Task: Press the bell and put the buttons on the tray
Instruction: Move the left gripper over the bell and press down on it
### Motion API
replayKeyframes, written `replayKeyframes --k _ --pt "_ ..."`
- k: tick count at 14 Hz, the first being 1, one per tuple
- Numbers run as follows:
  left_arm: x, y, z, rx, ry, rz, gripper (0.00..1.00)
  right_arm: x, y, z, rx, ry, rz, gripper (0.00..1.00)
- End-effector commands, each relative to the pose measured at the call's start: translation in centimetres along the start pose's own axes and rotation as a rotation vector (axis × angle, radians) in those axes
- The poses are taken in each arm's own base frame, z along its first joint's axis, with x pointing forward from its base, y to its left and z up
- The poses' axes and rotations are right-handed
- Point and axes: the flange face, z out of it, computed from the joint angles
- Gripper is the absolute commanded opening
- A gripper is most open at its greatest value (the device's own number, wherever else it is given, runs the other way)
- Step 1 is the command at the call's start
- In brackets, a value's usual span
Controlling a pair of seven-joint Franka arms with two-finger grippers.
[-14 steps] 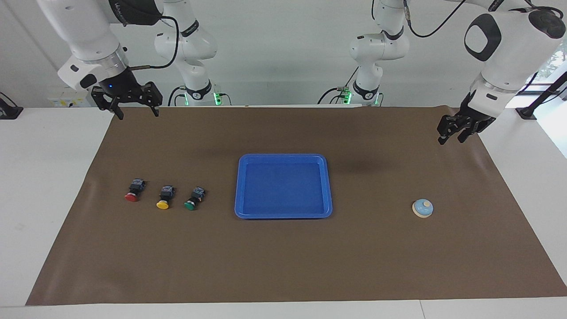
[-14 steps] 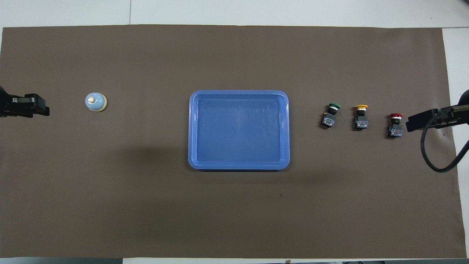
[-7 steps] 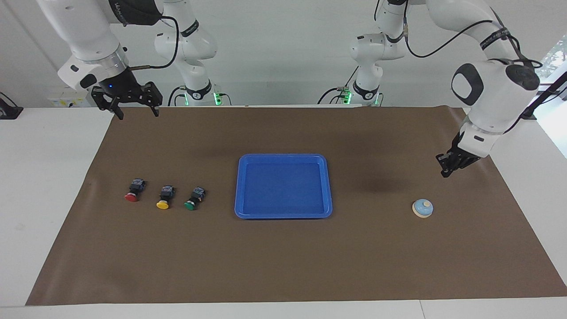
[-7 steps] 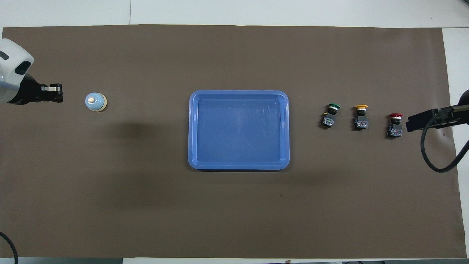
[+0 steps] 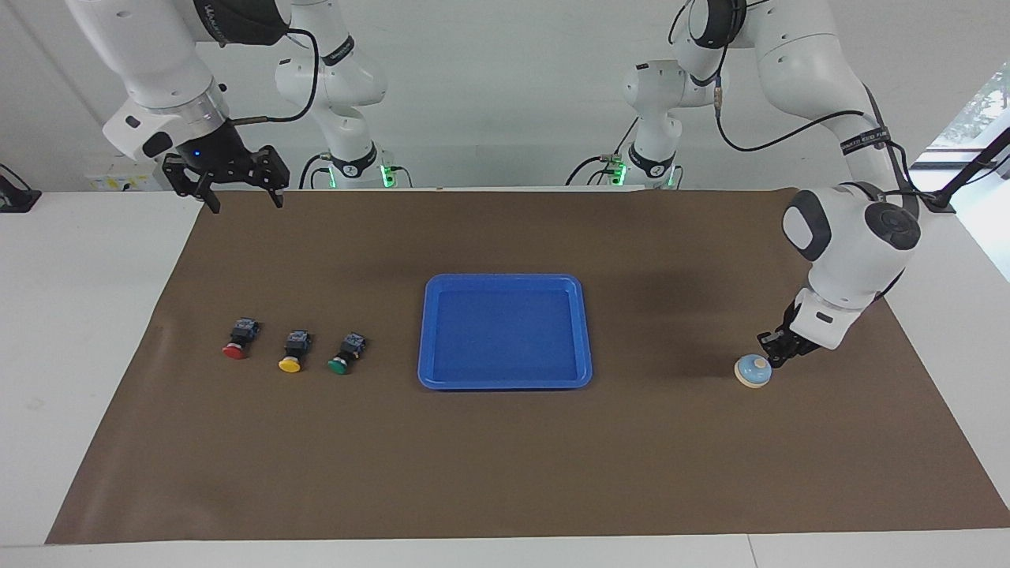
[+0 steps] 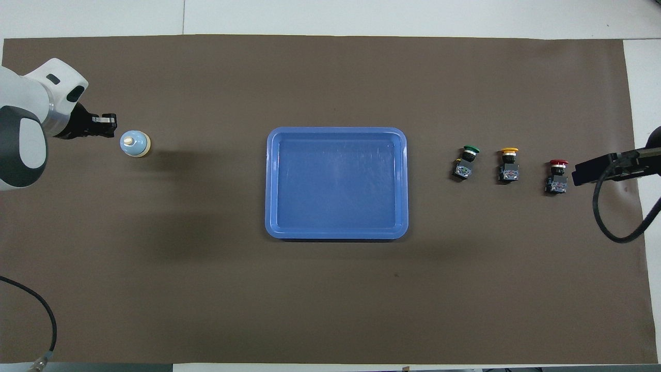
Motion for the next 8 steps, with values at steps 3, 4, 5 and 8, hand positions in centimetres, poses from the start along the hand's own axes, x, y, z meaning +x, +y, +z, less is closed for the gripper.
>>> replayKeyframes --k 3,4,5,8 --pt "0.4 -0.5 1.1 0.007 -0.010 -0.012 0.00 -0.3 0.1 -0.2 0.000 -0.002 -0.007 1.00" --pt "0.3 -0.5 1.2 0.007 -0.017 -0.012 0.00 -0.3 0.1 -0.2 0.001 -0.002 -0.009 1.00" --pt "0.1 -0.6 1.6 0.007 -0.028 -0.014 0.00 -0.3 0.1 -0.2 0.001 -0.002 -0.009 1.00" --pt "-0.6 -0.7 2.1 0.007 -0.062 -0.015 0.00 -0.3 0.1 -0.2 0.001 -0.002 -0.007 1.00"
